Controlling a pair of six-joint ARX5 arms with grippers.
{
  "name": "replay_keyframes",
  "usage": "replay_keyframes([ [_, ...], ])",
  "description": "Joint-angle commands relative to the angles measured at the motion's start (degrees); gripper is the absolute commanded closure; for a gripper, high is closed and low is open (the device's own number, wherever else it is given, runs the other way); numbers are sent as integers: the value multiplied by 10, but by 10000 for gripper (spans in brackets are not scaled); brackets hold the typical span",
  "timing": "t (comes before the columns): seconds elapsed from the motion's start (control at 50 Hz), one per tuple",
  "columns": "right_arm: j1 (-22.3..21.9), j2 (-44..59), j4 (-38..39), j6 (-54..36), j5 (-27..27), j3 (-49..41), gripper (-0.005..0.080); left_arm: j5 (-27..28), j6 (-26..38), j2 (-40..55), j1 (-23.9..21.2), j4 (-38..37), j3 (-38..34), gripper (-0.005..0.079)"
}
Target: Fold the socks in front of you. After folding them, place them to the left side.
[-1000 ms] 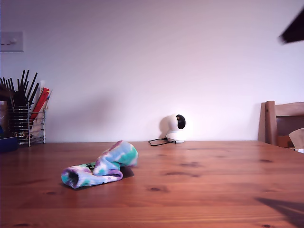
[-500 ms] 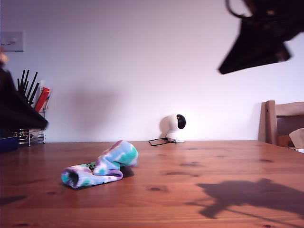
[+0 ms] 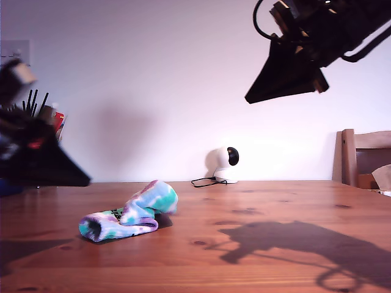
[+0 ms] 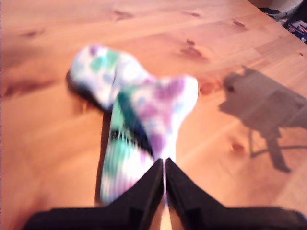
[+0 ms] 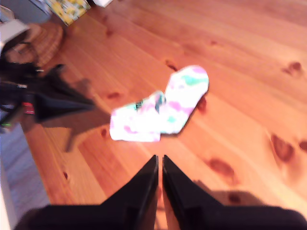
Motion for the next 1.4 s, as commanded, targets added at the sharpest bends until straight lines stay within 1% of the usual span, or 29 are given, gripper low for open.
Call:
replay_keyframes([
  [0.0, 2, 21, 1, -1, -5, 11, 764, -1, 9, 31, -8, 3, 8, 764],
  [0.12, 2, 52, 2, -1, -6, 33, 764, -2, 12, 77, -18, 2, 33, 764],
  [0.2, 2, 72, 2, -1, -17, 52, 764, -12, 24, 104, -23, 2, 46, 764],
  [0.32, 3, 94, 2, -1, -33, 78, 764, -28, 24, 140, -30, -10, 62, 764],
  [0.42, 9, 116, 5, -1, -35, 99, 764, -31, 29, 164, -36, -46, 67, 764],
  [0.52, 15, 144, 3, -4, -35, 115, 764, -33, 52, 176, -44, -94, 67, 764],
  [0.64, 28, 181, -3, -15, -35, 124, 764, -46, 68, 177, -53, -153, 67, 764],
  [0.82, 51, 224, 6, -25, -34, 127, 764, -46, 94, 177, -70, -245, 67, 764],
  [0.94, 64, 241, 7, -41, -29, 136, 764, -47, 119, 177, -84, -291, 67, 764],
  [1.02, 69, 250, 7, -63, -27, 148, 764, -52, 134, 177, -92, -324, 67, 764],
  [1.12, 77, 260, 7, -89, -10, 162, 764, -78, 143, 177, -102, -362, 67, 764],
  [1.22, 83, 269, 7, -135, 2, 174, 764, -112, 144, 177, -104, -377, 68, 764],
  [1.38, 97, 289, 7, -204, 15, 192, 764, -136, 146, 177, -104, -392, 69, 764],
])
